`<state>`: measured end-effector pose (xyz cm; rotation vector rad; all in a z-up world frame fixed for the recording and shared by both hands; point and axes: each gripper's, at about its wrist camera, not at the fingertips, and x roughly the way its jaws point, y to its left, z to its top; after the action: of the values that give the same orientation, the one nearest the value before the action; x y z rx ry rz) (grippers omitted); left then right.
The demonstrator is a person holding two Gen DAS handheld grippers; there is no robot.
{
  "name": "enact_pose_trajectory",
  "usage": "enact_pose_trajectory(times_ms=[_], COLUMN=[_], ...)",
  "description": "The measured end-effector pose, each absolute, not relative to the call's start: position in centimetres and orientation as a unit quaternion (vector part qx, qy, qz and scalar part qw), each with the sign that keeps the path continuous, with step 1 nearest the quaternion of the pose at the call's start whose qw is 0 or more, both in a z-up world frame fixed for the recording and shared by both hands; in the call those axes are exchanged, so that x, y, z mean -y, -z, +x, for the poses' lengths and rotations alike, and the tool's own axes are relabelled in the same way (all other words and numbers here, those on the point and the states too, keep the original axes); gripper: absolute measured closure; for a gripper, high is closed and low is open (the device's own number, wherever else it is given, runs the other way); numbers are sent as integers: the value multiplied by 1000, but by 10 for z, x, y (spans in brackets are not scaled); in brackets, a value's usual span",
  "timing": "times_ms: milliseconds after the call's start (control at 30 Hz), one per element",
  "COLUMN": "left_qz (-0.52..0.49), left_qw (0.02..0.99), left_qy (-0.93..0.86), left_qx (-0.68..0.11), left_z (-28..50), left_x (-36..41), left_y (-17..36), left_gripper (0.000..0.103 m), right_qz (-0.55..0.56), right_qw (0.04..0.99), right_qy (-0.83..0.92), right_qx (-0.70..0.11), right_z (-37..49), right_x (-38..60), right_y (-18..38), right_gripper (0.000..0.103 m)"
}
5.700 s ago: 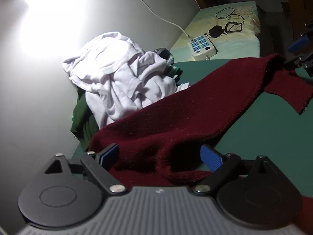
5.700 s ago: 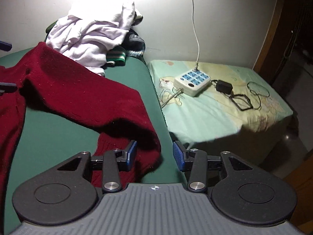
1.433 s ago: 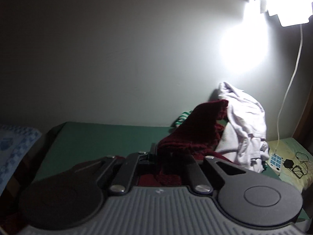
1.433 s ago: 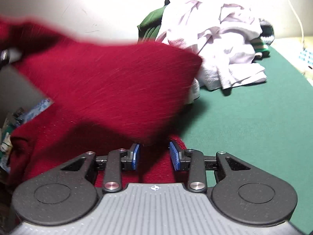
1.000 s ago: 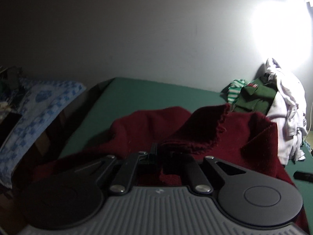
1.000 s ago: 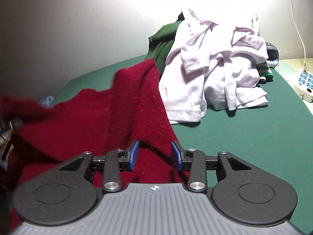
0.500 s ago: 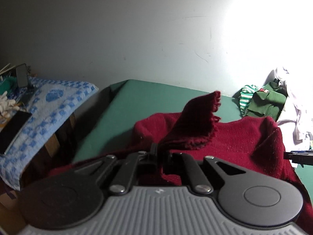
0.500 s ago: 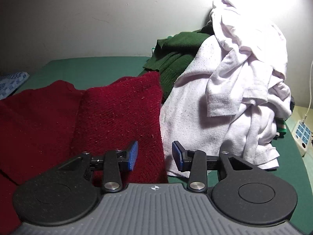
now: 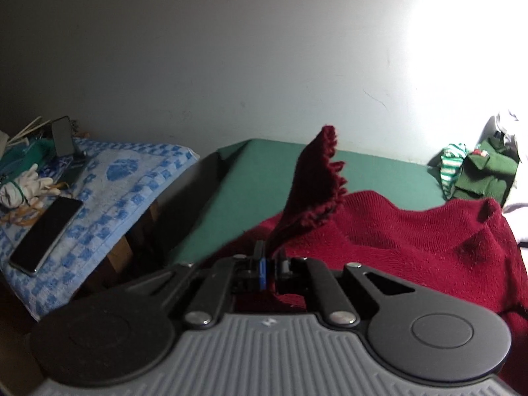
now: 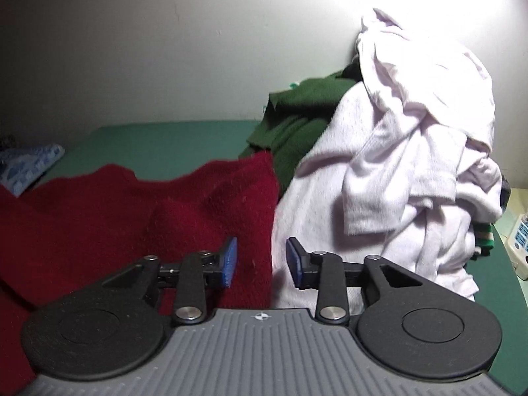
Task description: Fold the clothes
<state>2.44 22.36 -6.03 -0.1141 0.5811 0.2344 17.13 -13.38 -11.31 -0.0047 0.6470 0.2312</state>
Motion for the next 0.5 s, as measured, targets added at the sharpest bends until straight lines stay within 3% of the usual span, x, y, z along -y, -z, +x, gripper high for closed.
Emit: enact_pose_trajectory(times_ms=[233, 333, 500], left_qz=[-50, -59, -59], left_qw=[952, 957, 960], left_qy=[-121, -131, -151], left_qx=[-277, -253, -229], left_z=[25, 24, 29], left_x=[-219, -224, -235], left_y=[58, 45, 31], left_gripper=[99, 99, 99], right_qz=[-64, -45, 12], right_qw=[944, 938, 943], right_qy=[-87, -91, -86], right_qx=[-312, -331, -322], right_z=[227, 242, 247], right_x=[109, 114, 122], right_y=[120, 126, 126], right_gripper=[58, 88, 87])
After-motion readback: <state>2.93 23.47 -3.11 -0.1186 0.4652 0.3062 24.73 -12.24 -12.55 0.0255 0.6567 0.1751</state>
